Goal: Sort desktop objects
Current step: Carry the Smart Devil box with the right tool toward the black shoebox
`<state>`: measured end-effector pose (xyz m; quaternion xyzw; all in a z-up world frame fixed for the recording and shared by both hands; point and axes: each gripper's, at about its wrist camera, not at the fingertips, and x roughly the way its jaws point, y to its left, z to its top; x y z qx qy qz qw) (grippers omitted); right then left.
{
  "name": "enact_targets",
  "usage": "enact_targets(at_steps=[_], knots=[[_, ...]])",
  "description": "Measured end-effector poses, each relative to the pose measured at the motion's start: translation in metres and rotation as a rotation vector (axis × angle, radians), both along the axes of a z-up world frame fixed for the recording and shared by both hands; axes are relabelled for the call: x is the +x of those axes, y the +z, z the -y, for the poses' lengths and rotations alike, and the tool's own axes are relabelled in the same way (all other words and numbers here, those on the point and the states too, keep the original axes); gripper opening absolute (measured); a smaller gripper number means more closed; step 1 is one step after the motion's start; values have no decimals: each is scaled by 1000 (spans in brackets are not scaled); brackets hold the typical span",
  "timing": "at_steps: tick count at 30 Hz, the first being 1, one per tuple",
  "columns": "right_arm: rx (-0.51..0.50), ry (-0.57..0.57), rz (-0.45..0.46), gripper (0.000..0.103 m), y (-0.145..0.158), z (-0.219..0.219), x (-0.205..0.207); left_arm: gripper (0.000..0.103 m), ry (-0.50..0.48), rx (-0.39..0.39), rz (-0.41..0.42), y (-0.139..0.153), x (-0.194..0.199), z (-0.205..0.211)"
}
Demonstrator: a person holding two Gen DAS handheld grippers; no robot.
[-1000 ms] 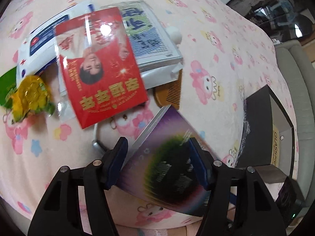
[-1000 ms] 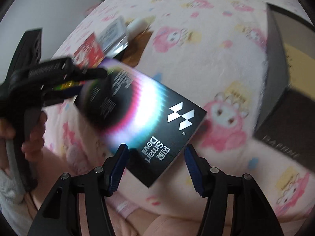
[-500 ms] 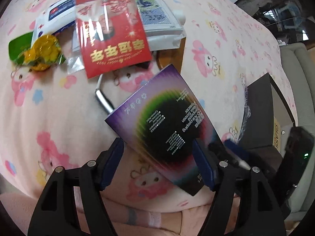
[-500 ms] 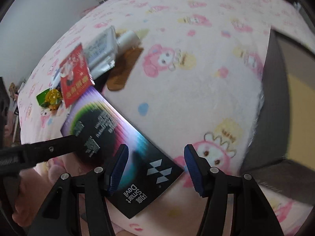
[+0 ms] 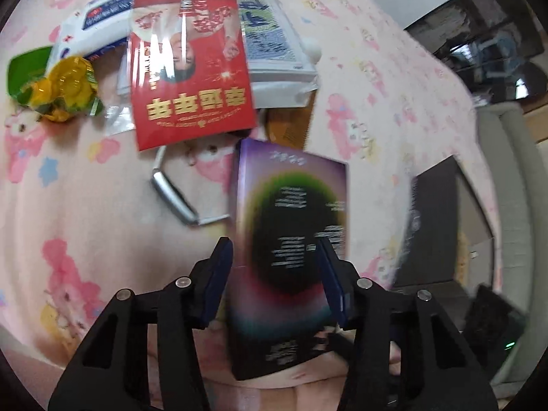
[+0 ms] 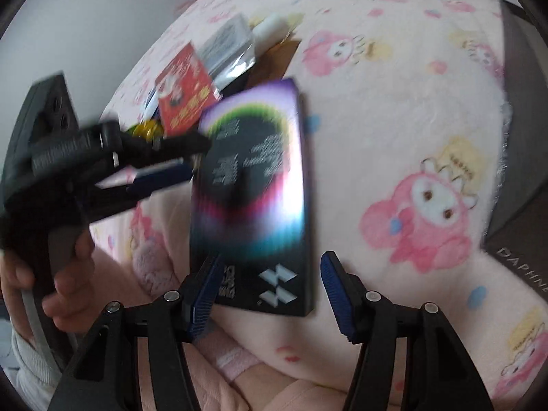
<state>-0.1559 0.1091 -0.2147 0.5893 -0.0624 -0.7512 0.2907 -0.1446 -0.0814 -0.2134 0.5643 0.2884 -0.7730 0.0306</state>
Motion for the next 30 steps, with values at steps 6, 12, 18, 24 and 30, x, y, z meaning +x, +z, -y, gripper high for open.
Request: enact_targets(at_steps=[6, 12, 18, 24, 30], knots=[[-30, -74, 7, 54, -18, -7, -8, 46, -23, -70, 41, -8, -5, -11], [-7, 53, 55, 47, -19, 19, 3, 47, -38, 13, -42, -5, -9, -12], [59, 0, 6, 46, -13, 12, 7, 47, -18, 9, 33, -9, 3, -6], [7, -108, 39, 46, -21, -6, -7, 55, -89, -63, 67, -10, 6, -22], [-72, -22, 101, 59, -38, 17, -8, 69, -156, -72, 87, -20, 0, -37]])
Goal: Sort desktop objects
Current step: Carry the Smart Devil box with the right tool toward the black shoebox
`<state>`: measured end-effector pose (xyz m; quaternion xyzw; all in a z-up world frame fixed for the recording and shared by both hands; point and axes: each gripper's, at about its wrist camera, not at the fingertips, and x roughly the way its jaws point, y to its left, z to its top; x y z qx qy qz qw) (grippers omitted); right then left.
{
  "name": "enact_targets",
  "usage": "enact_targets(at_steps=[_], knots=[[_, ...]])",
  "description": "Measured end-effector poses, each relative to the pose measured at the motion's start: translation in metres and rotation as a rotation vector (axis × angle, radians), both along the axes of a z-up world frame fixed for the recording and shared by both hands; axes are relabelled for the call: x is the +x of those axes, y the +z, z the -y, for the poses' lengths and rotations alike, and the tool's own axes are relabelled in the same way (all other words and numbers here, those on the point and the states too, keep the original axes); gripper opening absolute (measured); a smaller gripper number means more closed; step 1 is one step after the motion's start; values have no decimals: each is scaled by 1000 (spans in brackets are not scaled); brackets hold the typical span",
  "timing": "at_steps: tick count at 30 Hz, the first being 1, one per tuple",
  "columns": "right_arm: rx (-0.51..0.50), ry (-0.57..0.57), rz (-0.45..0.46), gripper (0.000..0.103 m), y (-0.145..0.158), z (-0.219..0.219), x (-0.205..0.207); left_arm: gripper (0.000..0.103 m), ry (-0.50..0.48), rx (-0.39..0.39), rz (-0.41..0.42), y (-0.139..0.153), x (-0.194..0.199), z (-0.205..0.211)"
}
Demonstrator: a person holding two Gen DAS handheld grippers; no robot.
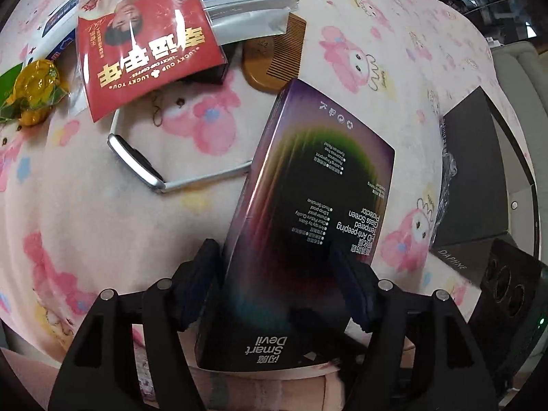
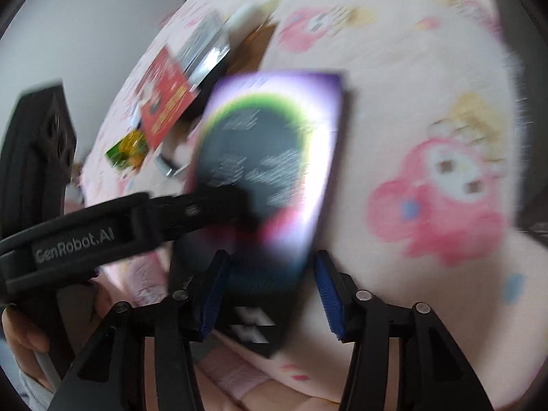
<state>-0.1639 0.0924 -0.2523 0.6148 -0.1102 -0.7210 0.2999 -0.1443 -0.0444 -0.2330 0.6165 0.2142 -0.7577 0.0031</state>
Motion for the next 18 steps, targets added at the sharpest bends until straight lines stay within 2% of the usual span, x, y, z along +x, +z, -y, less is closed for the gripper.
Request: enact_targets(at_steps=[3, 6, 12, 18], knots=[[9, -1, -29, 57, 3, 3, 1, 66, 8, 26, -18, 3, 0, 3], [-9, -47, -92, 53, 19, -10, 6, 58, -7, 71, -85, 11, 3, 2], [-45, -103, -204, 52, 58, -33, 11, 57, -82, 131, -224, 43, 6, -14], [-85, -123, -281, 51, 95, -54, 13, 57, -110, 209, -298, 79, 2, -21]])
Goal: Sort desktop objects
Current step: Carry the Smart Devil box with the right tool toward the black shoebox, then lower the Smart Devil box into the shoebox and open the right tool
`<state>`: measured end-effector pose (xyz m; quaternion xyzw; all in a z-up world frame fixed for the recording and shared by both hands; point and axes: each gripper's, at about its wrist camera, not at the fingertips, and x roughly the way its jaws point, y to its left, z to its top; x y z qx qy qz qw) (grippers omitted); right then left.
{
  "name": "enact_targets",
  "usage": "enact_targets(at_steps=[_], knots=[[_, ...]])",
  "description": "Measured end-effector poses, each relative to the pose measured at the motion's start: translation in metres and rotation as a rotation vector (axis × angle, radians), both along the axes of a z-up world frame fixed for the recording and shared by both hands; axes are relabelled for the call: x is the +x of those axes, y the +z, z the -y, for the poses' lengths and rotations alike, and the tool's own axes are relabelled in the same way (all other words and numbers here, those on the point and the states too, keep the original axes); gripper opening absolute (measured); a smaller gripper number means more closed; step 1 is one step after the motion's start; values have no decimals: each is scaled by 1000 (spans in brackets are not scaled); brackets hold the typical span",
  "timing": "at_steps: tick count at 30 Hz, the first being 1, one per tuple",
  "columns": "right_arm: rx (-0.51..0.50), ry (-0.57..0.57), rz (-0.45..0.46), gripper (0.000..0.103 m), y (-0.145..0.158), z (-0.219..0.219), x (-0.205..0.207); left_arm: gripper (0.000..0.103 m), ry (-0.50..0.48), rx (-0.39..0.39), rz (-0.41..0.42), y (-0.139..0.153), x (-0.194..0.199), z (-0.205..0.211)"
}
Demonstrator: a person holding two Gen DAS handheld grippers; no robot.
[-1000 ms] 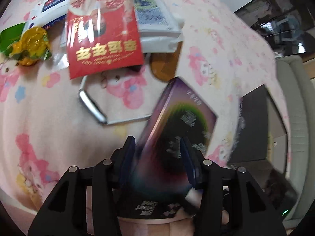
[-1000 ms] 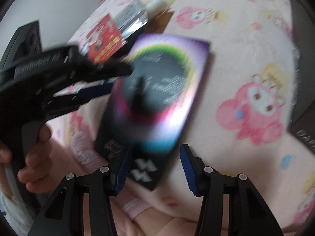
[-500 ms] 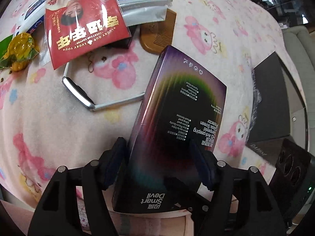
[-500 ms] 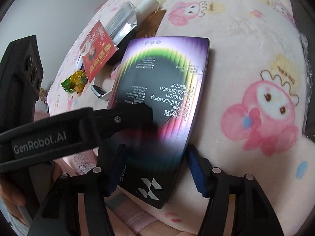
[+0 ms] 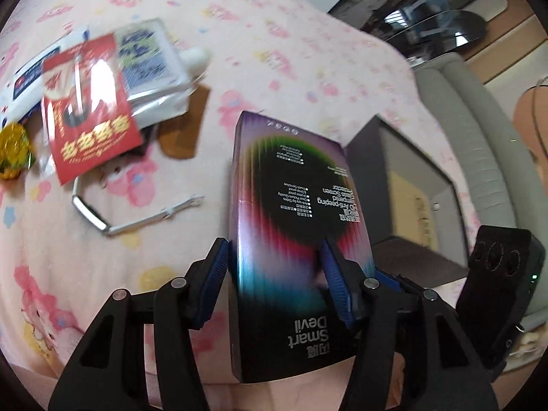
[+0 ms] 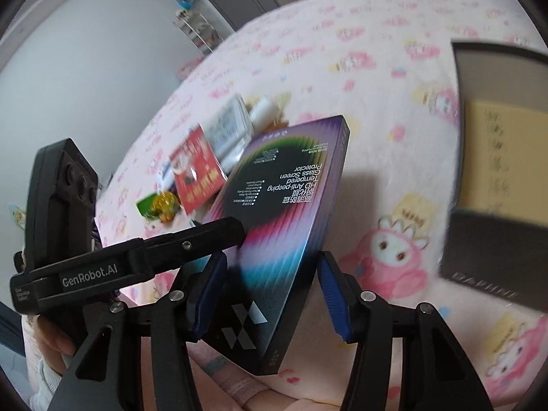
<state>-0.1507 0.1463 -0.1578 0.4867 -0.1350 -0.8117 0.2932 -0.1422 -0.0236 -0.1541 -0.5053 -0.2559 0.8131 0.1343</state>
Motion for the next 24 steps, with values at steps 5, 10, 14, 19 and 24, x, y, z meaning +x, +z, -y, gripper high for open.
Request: enact_targets(at_steps=[5, 10, 14, 19, 24], knots=[[-48, -47, -64, 50, 37, -29, -5, 56, -67, 8, -70, 44, -17, -27], [-35, -155, -147, 50, 77, -66, -18, 55, -167, -8, -143, 78, -57, -86], [23, -221, -139, 50, 91, -113, -36, 55, -235, 19, -129, 74, -91, -138], [28, -345, -76, 50, 75, -165, -51, 55, -279, 26, -45, 48, -120, -179], [82, -362, 15, 50, 48, -185, -60, 56, -285, -34, 41, 20, -125, -195]])
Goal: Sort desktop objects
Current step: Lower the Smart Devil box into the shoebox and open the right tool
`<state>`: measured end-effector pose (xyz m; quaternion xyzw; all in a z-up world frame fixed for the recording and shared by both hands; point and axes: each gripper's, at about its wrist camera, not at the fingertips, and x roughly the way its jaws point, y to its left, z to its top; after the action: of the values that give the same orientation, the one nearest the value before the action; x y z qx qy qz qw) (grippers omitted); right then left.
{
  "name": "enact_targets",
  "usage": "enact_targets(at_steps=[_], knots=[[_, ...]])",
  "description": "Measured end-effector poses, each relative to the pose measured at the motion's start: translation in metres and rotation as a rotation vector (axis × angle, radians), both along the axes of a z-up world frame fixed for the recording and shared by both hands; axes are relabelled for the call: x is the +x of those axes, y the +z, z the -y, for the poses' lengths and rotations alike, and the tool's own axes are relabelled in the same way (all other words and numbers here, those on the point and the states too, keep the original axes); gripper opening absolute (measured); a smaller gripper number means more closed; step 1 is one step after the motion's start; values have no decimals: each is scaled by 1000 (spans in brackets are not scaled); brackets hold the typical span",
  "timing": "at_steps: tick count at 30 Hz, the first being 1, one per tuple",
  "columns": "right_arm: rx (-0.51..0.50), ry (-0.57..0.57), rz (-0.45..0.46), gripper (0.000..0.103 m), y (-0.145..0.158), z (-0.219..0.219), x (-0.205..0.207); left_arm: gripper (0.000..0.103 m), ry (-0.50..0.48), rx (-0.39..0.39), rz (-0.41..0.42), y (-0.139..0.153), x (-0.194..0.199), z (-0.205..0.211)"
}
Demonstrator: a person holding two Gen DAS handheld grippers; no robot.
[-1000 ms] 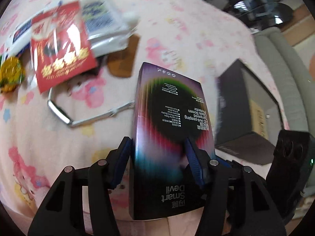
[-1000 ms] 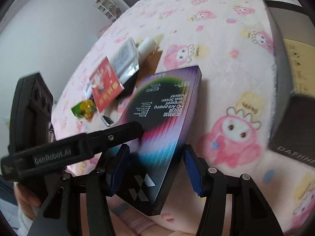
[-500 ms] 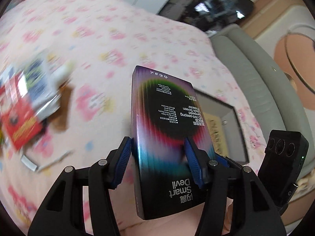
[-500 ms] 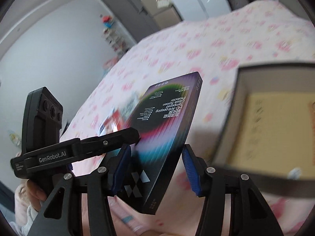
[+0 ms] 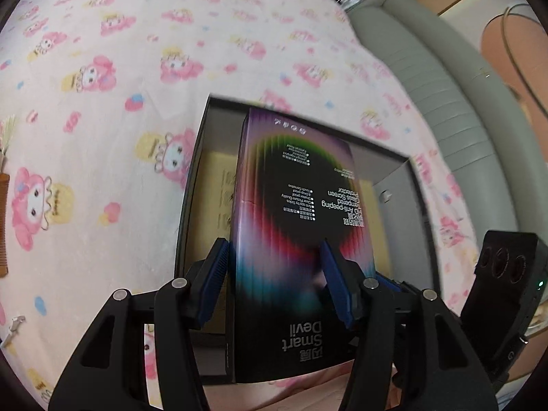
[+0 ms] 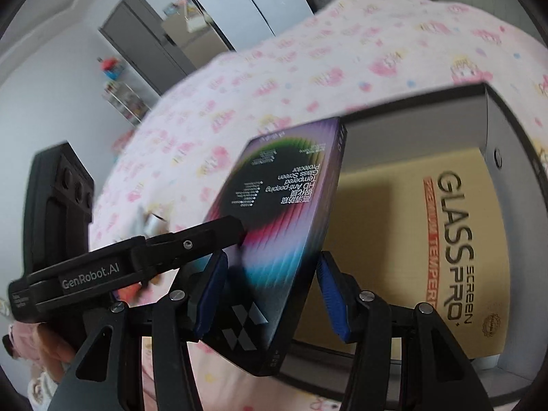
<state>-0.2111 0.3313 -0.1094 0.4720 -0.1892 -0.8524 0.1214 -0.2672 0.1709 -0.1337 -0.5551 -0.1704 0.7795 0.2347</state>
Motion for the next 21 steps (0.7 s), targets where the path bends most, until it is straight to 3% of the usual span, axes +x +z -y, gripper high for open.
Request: enact_targets(at_steps=[5, 9, 10, 15, 21], knots=[[13, -4, 128, 50, -27, -7, -7, 48, 0, -111, 36, -19, 3, -14], [63, 2, 152, 51, -34, -4, -9, 48, -30, -180, 22, -18, 5, -24], [73, 3, 166, 51, -37, -3, -11, 43, -33, -194, 18, -17, 7, -26], [178, -22, 202, 52, -50, 2, -15, 43, -25, -194, -23, -10, 18, -20], [221, 25, 256, 52, -72, 17, -20, 43, -22, -197, -45, -9, 29, -10]])
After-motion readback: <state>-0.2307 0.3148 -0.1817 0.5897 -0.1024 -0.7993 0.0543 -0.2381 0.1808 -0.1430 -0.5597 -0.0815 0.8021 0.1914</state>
